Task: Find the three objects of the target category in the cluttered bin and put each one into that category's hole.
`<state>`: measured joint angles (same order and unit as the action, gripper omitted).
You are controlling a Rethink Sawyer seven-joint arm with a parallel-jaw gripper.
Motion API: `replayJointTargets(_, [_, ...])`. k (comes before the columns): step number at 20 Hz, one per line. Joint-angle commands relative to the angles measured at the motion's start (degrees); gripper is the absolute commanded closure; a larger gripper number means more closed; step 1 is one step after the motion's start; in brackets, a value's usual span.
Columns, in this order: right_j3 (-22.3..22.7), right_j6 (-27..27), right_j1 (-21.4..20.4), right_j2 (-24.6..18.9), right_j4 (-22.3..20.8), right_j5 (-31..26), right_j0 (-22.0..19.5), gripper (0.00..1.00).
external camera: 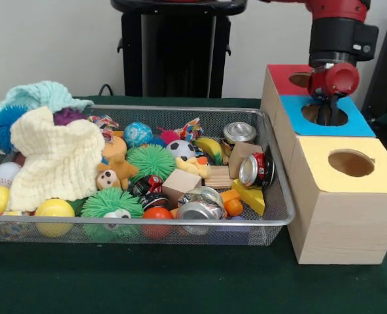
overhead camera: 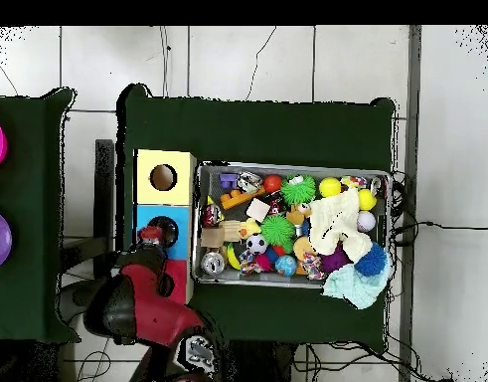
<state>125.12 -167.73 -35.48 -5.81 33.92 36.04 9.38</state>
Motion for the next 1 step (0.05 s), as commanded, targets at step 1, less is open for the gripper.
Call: replayJointTargets(1, [-12.59, 22.90, 11.73, 29.50, 0.53, 19.53, 1.53, 1.00])
